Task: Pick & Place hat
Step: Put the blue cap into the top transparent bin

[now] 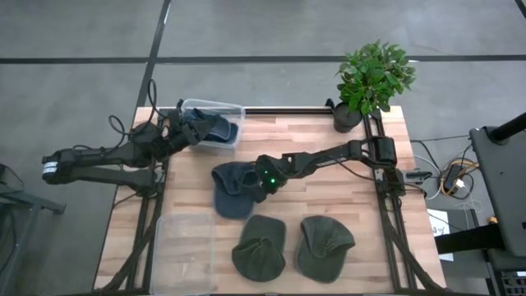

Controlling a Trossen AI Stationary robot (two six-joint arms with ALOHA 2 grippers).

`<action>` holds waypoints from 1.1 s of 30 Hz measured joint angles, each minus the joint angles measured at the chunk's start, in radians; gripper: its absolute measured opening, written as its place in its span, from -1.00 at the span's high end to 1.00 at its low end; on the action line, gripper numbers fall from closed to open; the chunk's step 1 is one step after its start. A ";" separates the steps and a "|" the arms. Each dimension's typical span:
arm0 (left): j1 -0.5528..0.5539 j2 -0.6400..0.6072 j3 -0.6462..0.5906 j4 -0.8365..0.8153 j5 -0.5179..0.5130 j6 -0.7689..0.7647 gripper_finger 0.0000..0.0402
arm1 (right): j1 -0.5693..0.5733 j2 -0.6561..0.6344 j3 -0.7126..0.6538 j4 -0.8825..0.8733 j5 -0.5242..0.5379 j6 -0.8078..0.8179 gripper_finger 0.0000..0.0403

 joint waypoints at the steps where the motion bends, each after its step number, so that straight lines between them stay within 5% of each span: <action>1: 0.000 0.000 0.000 0.000 0.000 0.000 0.14 | 0.000 0.006 0.005 0.003 0.002 -0.003 0.00; 7: 0.000 0.000 -0.001 -0.001 0.000 -0.012 0.14 | -0.004 0.053 0.036 0.006 -0.037 -0.053 0.24; 14: 0.000 0.000 -0.001 -0.003 0.000 -0.022 0.14 | -0.008 0.084 0.050 0.014 -0.101 -0.073 0.89; 23: 0.000 0.000 -0.002 -0.003 0.000 -0.023 0.14 | -0.020 -0.039 0.048 -0.101 -0.070 -0.148 0.94; 33: 0.000 0.001 -0.002 -0.010 0.000 -0.023 0.14 | -0.032 -0.281 0.048 -0.463 0.164 -0.276 0.94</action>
